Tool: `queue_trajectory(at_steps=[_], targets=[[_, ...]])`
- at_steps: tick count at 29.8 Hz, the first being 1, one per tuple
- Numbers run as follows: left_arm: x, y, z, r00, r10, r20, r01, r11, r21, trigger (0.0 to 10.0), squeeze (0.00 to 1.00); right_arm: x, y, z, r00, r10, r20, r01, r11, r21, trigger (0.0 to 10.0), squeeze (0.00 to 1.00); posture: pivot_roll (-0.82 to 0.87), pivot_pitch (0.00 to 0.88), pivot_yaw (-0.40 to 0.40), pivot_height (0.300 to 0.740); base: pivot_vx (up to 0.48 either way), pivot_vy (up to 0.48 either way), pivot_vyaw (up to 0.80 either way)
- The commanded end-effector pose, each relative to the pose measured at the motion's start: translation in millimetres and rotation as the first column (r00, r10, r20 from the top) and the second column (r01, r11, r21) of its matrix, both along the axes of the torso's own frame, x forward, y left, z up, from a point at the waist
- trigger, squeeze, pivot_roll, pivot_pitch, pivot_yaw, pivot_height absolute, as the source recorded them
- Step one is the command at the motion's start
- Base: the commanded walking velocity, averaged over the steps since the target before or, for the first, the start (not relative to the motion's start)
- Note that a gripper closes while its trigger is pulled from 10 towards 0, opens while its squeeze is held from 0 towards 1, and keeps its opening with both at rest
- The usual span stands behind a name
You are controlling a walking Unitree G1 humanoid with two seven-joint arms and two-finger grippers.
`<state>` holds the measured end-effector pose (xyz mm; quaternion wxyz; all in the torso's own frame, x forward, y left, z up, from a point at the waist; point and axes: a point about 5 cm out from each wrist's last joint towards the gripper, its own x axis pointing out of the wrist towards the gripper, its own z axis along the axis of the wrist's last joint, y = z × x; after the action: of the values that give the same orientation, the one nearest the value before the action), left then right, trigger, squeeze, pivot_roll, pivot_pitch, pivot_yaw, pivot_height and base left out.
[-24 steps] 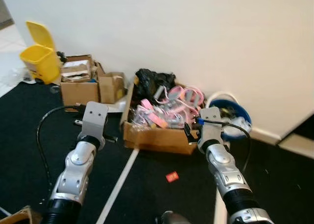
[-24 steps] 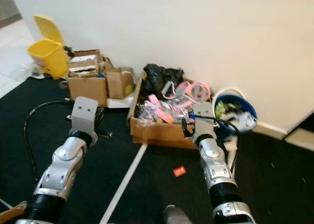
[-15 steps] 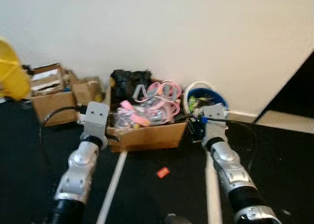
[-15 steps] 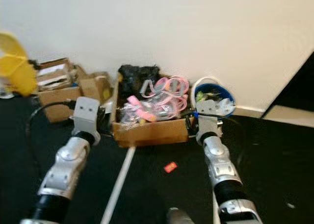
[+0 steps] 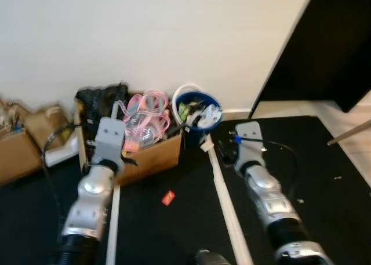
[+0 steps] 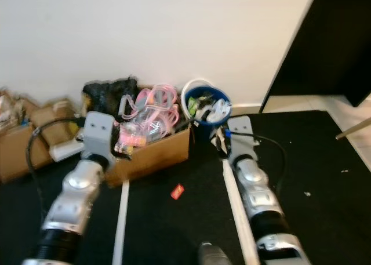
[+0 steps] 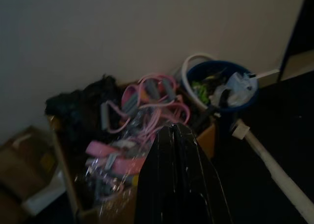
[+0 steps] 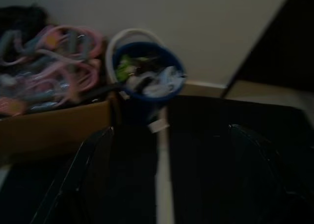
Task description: Picking trash to rubbish bin
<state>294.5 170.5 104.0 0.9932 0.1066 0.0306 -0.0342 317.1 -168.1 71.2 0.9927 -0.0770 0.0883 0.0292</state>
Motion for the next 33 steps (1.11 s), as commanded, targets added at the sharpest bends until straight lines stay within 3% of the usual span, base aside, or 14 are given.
queue_trajectory(at_steps=[1,23,27,33], targets=[[-2.0,2.0,-7.4,0.999,0.010,-0.035,-0.010,1.000,0.014,10.0,0.00,-3.3,2.1,-7.3,1.000,-0.002,-0.031,0.002,1.000,0.003,10.0,0.00,0.06,0.035,-0.017,0.740,0.000,0.000,-0.80],[-2.0,2.6,-9.0,0.999,0.030,-0.039,-0.030,0.999,0.011,10.0,0.00,-6.4,4.4,-9.3,0.999,-0.011,-0.036,0.011,1.000,-0.001,10.0,0.00,0.05,0.043,-0.010,0.740,0.000,0.000,-0.80],[-2.2,0.1,-9.6,0.998,0.027,-0.055,-0.029,0.999,-0.030,10.0,0.00,-8.1,6.3,-10.2,0.999,-0.008,-0.038,0.008,1.000,0.000,10.0,0.00,0.05,0.044,-0.011,0.740,0.000,0.000,-0.80],[-2.1,1.3,-8.8,0.999,0.030,-0.043,-0.031,1.000,-0.006,10.0,0.00,-8.4,6.7,-10.6,0.999,-0.010,-0.039,0.010,1.000,-0.001,10.0,0.00,0.06,0.045,-0.011,0.740,0.000,0.000,-0.80]])
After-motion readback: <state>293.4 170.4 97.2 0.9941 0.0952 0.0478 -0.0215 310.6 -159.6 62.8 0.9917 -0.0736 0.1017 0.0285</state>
